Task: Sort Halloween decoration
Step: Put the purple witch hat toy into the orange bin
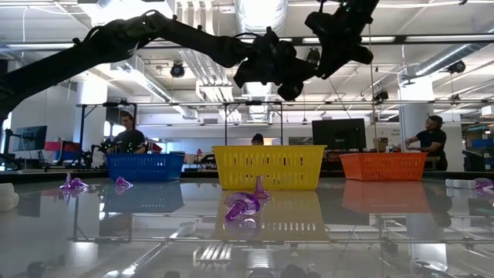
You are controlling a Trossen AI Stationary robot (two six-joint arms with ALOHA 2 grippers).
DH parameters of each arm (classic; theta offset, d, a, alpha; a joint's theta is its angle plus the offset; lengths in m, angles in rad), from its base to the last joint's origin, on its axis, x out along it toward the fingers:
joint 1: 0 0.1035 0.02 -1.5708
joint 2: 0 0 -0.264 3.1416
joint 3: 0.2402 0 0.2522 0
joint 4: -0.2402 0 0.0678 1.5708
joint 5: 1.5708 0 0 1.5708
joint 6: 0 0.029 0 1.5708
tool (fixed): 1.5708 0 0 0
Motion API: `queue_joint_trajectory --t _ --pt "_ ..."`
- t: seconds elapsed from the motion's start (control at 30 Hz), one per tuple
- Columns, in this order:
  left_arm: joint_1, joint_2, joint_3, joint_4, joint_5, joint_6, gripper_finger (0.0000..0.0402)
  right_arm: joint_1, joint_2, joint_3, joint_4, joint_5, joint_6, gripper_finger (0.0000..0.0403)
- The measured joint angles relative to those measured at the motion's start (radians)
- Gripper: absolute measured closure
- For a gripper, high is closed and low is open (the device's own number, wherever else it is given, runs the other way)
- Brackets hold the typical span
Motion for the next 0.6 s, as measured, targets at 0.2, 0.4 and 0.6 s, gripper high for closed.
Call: queue_joint_trajectory --t 0.2,0.4,0.6 --pt "0.009 0.000 0.000 0.002 0.003 0.000 0.0294 -0.012 -0.002 0.000 -0.077 0.028 0.014 0.0372" --pt "0.034 -0.001 0.000 0.001 0.003 -0.047 0.0288 -0.032 -0.002 -0.001 -0.234 0.128 0.043 0.0372" --pt "0.061 -0.017 0.000 -0.019 0.004 -0.046 0.0308 -0.079 -0.002 -0.061 -0.276 0.119 0.055 0.0372"
